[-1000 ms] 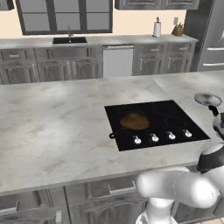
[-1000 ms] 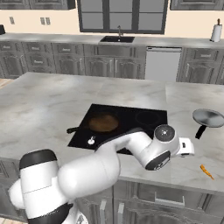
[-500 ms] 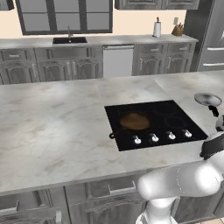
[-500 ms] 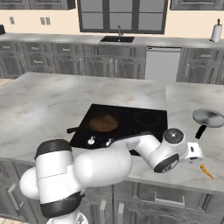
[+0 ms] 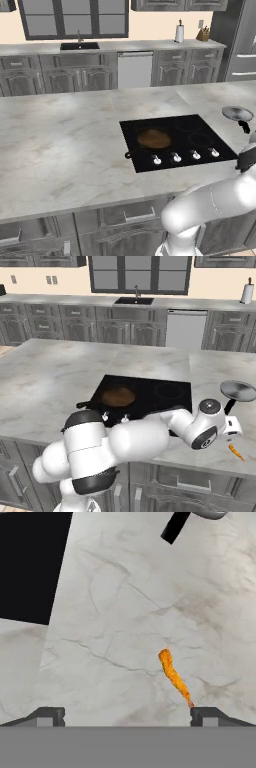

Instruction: Place both pans onto different burners. Then place the bell pepper and the shrimp on different pans.

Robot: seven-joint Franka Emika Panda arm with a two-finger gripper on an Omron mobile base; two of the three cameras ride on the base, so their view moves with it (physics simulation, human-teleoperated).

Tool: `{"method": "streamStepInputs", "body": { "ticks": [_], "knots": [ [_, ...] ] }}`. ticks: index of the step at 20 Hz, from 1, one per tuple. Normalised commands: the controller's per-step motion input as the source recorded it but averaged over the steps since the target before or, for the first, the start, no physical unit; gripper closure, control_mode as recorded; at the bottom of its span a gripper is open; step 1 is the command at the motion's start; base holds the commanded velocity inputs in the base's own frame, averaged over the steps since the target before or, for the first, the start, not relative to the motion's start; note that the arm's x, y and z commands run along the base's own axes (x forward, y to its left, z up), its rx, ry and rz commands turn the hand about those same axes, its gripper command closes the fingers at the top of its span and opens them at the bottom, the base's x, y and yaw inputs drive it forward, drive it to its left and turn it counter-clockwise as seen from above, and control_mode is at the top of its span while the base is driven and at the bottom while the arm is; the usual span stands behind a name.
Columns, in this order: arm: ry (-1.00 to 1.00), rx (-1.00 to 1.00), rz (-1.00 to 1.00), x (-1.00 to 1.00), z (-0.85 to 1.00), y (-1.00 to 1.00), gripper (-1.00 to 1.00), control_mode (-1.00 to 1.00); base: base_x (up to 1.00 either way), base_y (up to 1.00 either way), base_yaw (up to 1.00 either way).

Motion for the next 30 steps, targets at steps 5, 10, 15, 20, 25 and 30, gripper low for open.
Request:
{"method": "streamStepInputs", "body": {
  "ticks": [5, 10, 15, 20, 25, 30],
  "knots": [
    [0.0, 0.01, 0.03, 0.08, -0.24, -0.37, -1.0, -1.0, 0.0, 0.0, 0.0],
    [0.0, 0.04, 0.05, 0.01, -0.39, -0.38, -1.0, -1.0, 0.0, 0.0, 0.0],
    [0.0, 0.03, 0.04, 0.09, -0.32, -0.38, -1.0, -1.0, 0.0, 0.0, 0.0],
    [0.0, 0.03, 0.01, 0.23, -0.21, -0.33, -1.0, -1.0, 0.0, 0.0, 0.0],
    [0.03, 0.05, 0.0, 0.39, -0.23, -0.3, -1.0, -1.0, 0.0, 0.0, 0.0],
    [0.07, 0.04, 0.0, 0.4, -0.37, -0.22, -1.0, -1.0, 0.0, 0.0, 0.0]
  ]
}}
